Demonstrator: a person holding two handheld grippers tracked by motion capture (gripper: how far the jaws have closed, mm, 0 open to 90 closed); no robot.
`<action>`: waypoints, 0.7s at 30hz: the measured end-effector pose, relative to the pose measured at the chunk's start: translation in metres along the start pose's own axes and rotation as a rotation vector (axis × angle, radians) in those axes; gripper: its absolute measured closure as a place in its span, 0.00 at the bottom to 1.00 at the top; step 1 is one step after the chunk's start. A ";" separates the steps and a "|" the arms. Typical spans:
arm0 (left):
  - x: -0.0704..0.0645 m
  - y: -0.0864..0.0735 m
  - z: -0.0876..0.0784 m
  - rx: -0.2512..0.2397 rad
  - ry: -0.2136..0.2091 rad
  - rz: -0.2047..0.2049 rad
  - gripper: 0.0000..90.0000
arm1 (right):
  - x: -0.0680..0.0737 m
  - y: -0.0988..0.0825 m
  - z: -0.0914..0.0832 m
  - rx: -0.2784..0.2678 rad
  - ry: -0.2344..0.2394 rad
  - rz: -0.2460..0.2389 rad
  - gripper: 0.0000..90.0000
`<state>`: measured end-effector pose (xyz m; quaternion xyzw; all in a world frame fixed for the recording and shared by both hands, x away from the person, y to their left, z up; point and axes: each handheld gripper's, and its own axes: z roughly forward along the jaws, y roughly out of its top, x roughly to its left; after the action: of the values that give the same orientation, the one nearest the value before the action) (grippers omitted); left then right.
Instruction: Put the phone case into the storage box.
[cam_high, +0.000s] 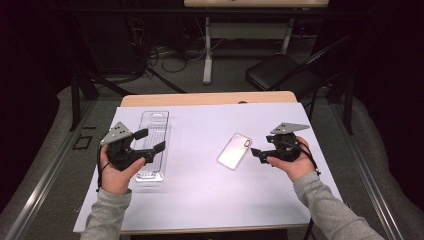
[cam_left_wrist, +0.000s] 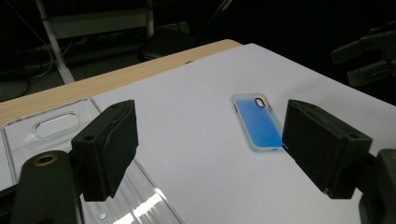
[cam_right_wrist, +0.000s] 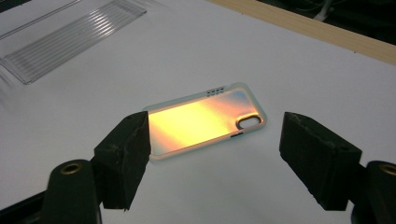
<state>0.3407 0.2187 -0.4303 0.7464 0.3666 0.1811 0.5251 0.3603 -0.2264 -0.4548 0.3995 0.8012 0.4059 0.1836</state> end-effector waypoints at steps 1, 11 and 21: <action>0.001 0.002 0.002 0.002 -0.010 -0.002 0.21 | 0.000 0.002 0.002 0.011 0.000 0.001 0.27; 0.005 0.009 0.016 0.025 -0.055 -0.001 0.19 | -0.006 0.016 0.023 0.091 -0.028 0.006 0.27; 0.007 0.004 0.016 0.028 -0.047 0.004 0.18 | -0.013 0.026 0.044 0.175 -0.072 -0.009 0.29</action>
<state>0.3569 0.2125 -0.4332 0.7586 0.3552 0.1596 0.5224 0.4087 -0.2050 -0.4611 0.4248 0.8282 0.3190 0.1786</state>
